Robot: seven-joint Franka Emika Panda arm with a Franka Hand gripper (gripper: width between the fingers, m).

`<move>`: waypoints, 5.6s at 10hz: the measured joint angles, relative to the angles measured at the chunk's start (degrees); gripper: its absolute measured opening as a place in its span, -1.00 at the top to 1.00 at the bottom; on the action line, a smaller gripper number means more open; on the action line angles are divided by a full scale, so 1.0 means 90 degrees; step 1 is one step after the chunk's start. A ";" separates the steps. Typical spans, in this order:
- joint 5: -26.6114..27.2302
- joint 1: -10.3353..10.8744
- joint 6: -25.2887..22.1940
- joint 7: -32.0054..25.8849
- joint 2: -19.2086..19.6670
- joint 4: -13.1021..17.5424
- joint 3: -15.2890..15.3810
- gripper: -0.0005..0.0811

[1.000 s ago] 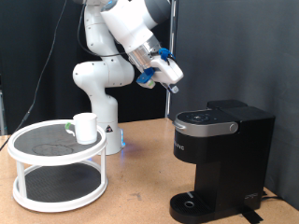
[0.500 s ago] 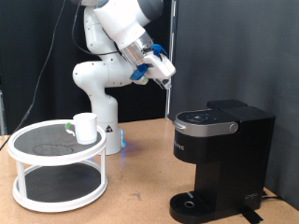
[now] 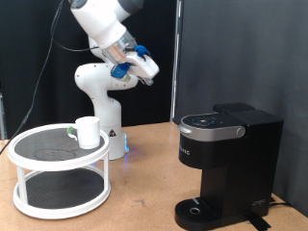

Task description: Make a cup of coffee with the keurig machine

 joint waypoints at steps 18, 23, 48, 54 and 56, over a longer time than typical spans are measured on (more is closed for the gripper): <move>-0.1616 -0.1237 -0.1206 -0.1228 -0.1105 -0.0351 -0.1387 0.99; -0.1640 -0.1307 -0.1187 -0.1723 -0.0854 0.0174 -0.2300 0.99; -0.1513 -0.0964 0.0921 -0.2804 0.1448 -0.0609 -0.2653 -0.81; -0.1506 -0.0963 0.1260 -0.2951 0.1460 -0.0974 -0.2652 -0.51; -0.1504 -0.0967 0.1269 -0.2967 0.1447 -0.1002 -0.2652 -0.16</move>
